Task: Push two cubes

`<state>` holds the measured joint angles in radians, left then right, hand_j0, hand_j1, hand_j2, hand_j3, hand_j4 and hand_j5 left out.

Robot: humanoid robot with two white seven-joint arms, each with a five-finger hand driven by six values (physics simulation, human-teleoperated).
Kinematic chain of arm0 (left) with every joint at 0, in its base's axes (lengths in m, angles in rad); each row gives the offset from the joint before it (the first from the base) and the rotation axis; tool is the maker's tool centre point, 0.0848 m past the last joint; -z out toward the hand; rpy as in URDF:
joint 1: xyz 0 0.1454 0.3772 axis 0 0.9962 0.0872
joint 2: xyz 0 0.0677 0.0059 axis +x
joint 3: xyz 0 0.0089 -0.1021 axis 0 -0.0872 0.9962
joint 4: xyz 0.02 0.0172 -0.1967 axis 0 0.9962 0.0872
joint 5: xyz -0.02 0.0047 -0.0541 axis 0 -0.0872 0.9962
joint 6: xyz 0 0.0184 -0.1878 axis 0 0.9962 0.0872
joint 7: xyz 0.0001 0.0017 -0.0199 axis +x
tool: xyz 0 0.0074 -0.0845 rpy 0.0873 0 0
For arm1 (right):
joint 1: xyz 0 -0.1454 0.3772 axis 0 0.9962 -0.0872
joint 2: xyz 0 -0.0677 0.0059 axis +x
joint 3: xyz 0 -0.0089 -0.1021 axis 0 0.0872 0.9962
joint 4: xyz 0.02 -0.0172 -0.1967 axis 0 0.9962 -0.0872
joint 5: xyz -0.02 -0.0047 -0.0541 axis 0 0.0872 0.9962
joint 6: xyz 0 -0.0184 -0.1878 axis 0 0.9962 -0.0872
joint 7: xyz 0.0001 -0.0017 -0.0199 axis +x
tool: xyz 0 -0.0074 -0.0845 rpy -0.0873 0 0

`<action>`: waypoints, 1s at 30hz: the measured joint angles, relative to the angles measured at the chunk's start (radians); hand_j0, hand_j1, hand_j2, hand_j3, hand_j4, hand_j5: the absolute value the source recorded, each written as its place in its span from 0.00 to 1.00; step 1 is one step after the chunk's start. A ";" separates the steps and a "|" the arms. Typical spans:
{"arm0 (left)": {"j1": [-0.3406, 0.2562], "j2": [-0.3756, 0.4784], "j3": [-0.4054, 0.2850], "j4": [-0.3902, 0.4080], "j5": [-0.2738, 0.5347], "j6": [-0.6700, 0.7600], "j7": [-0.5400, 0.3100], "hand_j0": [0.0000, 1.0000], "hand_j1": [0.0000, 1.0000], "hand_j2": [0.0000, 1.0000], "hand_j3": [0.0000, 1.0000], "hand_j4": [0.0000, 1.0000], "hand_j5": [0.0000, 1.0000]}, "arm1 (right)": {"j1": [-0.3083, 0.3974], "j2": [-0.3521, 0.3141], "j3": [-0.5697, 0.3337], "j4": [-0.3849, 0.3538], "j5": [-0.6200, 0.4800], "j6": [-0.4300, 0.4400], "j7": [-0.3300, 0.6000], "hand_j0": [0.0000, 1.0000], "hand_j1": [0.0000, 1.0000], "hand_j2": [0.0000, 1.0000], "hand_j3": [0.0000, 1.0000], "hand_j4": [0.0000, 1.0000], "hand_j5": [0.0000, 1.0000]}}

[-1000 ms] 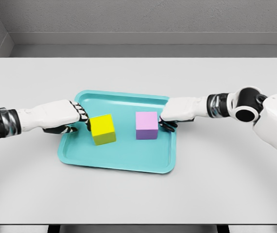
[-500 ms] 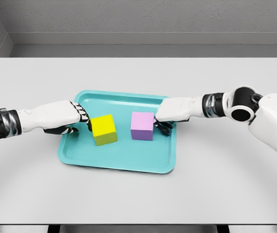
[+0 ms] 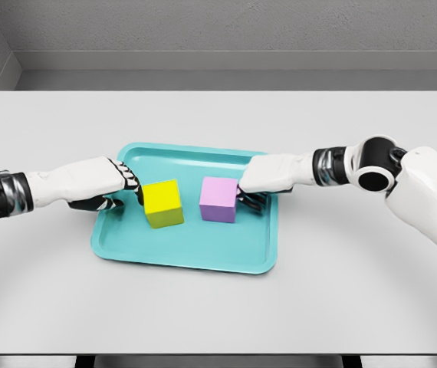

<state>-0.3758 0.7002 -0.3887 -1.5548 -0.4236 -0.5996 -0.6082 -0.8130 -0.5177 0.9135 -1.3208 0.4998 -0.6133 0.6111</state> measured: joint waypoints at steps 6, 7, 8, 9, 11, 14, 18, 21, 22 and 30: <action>0.000 -0.021 0.003 0.004 0.000 0.007 0.001 0.61 0.61 0.61 0.61 0.61 0.61 | -0.006 0.012 0.010 0.001 0.000 0.000 0.000 0.10 0.10 0.10 0.10 0.10 0.10; -0.002 -0.025 0.002 0.004 -0.003 0.005 0.001 0.61 0.61 0.61 0.61 0.61 0.61 | -0.006 0.012 0.011 0.002 0.000 0.000 0.000 0.10 0.10 0.10 0.10 0.10 0.10; -0.002 -0.028 0.003 0.004 -0.003 0.006 0.002 0.61 0.61 0.61 0.61 0.61 0.61 | -0.006 0.012 0.011 0.003 0.000 0.000 0.000 0.10 0.10 0.10 0.10 0.10 0.10; -0.003 -0.031 0.002 0.005 -0.007 0.005 0.001 0.61 0.61 0.61 0.61 0.61 0.61 | -0.006 0.012 0.011 0.007 0.000 0.000 0.000 0.10 0.10 0.10 0.10 0.10 0.10; -0.006 -0.037 0.002 0.005 -0.012 0.003 0.001 0.61 0.61 0.61 0.61 0.61 0.61 | -0.006 0.009 0.010 0.023 0.002 0.000 0.000 0.10 0.10 0.10 0.10 0.10 0.10; -0.006 -0.044 0.002 0.008 -0.011 0.003 0.001 0.61 0.61 0.61 0.61 0.61 0.61 | -0.014 0.005 0.008 0.034 0.004 0.000 0.000 0.11 0.11 0.11 0.11 0.11 0.11; 0.000 -0.043 0.003 0.012 0.004 0.009 0.002 0.61 0.61 0.61 0.61 0.61 0.61 | -0.021 0.002 0.004 0.039 0.004 0.000 0.000 0.11 0.11 0.11 0.11 0.11 0.11; 0.005 -0.037 0.011 0.017 0.001 0.000 0.000 0.61 0.61 0.61 0.61 0.61 0.61 | -0.026 0.003 0.003 0.040 0.004 0.000 0.000 0.11 0.11 0.11 0.11 0.11 0.11; 0.005 -0.034 0.014 0.019 -0.001 -0.004 -0.001 0.61 0.61 0.61 0.61 0.61 0.61 | -0.026 0.003 0.003 0.040 0.004 0.000 0.000 0.10 0.10 0.10 0.10 0.10 0.10; 0.000 -0.045 0.023 0.073 -0.006 -0.013 -0.003 0.61 0.61 0.61 0.61 0.61 0.61 | -0.028 0.012 0.005 0.040 0.004 0.000 0.000 0.11 0.11 0.11 0.11 0.11 0.11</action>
<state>-0.3758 0.6548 -0.3660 -1.4817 -0.4293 -0.6128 -0.6111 -0.8406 -0.5057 0.9189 -1.2804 0.5034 -0.6133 0.6110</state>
